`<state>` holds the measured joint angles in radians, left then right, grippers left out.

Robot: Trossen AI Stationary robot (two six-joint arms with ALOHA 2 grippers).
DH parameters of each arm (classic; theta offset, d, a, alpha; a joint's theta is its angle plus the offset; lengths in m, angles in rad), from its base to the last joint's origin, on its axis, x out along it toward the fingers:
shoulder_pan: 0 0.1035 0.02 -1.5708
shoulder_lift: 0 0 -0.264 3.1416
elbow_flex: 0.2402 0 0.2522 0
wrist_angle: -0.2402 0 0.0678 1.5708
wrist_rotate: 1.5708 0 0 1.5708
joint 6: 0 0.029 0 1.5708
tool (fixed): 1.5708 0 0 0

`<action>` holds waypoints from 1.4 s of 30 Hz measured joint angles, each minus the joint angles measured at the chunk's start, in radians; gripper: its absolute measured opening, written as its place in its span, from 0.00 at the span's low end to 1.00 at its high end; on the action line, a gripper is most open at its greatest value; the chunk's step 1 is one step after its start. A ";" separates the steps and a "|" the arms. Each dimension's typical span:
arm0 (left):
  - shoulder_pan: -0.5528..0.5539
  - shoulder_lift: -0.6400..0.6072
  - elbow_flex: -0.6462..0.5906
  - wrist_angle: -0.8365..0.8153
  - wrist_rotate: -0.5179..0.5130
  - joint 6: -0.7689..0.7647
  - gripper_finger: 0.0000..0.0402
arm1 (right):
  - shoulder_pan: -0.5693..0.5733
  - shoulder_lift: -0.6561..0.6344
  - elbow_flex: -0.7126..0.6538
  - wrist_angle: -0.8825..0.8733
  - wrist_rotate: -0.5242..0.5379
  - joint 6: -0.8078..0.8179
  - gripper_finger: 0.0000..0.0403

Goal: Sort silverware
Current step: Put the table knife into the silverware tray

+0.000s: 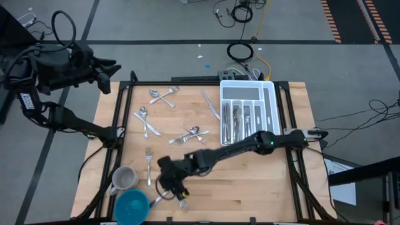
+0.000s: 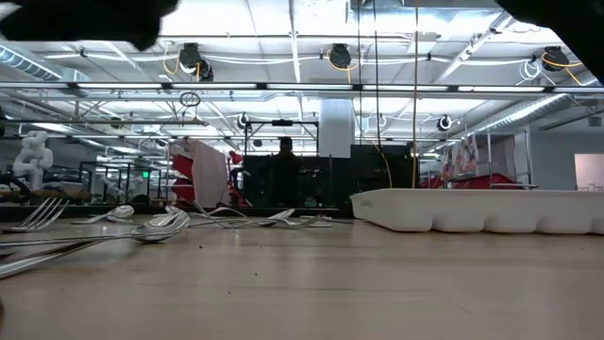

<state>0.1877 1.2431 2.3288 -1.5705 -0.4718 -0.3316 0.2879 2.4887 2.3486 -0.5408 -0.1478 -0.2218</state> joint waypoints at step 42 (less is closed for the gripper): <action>0.000 -0.021 0.000 -0.001 0.049 0.033 0.33 | 0.042 0.221 0.002 0.097 0.068 -0.024 0.49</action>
<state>0.1875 1.2224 2.3287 -1.5711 -0.4229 -0.2981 0.3294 2.7094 2.3509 -0.4442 -0.0799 -0.2456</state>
